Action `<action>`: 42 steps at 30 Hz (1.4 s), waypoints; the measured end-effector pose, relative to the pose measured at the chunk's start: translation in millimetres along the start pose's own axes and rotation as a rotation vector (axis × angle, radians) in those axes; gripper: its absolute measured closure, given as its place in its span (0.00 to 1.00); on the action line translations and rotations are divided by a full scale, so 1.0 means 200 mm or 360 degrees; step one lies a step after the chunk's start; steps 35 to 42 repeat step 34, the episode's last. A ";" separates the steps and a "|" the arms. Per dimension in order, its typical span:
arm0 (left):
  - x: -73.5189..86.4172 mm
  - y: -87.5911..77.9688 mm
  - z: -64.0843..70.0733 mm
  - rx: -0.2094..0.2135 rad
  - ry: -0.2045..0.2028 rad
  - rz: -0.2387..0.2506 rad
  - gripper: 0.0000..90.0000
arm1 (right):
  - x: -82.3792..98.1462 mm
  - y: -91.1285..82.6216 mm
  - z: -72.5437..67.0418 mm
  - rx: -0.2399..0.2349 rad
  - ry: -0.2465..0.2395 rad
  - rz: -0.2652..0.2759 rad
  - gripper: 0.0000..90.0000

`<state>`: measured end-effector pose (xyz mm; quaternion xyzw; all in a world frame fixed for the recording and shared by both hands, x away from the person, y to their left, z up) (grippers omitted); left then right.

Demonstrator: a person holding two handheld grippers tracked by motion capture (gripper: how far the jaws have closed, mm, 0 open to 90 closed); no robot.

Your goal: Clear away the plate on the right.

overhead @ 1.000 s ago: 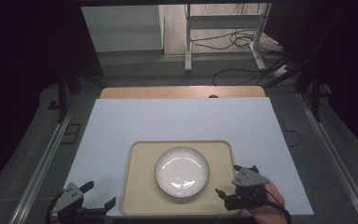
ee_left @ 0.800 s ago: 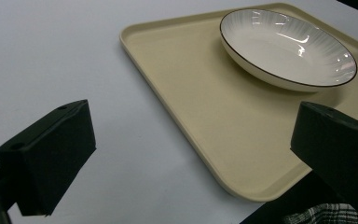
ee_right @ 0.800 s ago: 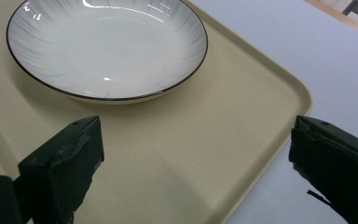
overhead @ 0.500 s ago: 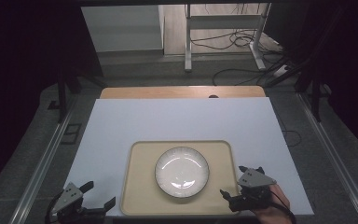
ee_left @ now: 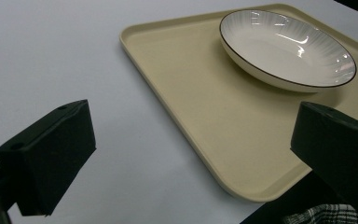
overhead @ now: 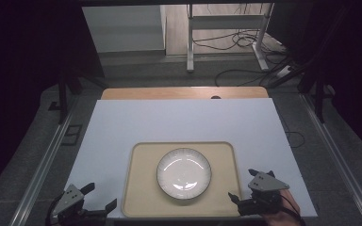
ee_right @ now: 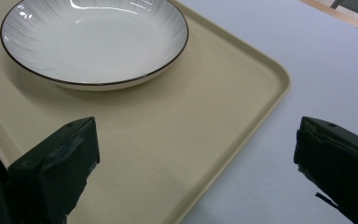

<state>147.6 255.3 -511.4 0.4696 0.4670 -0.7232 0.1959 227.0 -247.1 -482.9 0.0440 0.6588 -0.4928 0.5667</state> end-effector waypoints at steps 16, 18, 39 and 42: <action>0.00 0.00 0.00 0.0000 0.0001 -0.0003 0.00 | 0.08 -0.08 0.05 0.0065 0.0072 0.0035 0.00; 0.00 0.00 0.00 0.0000 0.0001 -0.0003 0.00 | 0.09 -0.08 0.06 0.0070 0.0078 0.0038 0.00; 0.00 0.01 0.00 0.0000 0.0007 -0.0020 0.00 | 0.21 -0.08 0.14 0.0118 0.0181 -0.0023 0.00; 0.00 0.01 0.00 0.0000 0.0007 -0.0020 0.00 | 0.21 -0.08 0.14 0.0118 0.0181 -0.0023 0.00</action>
Point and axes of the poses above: each handheld gripper's, and its own axes: y roughly forward along the jaws, x roughly out of its underside, z roughly to its right, the point moved 1 cm from there along y, roughly forward along the jaws, and after that the axes turned 3 degrees about y, right-handed, at the moved point
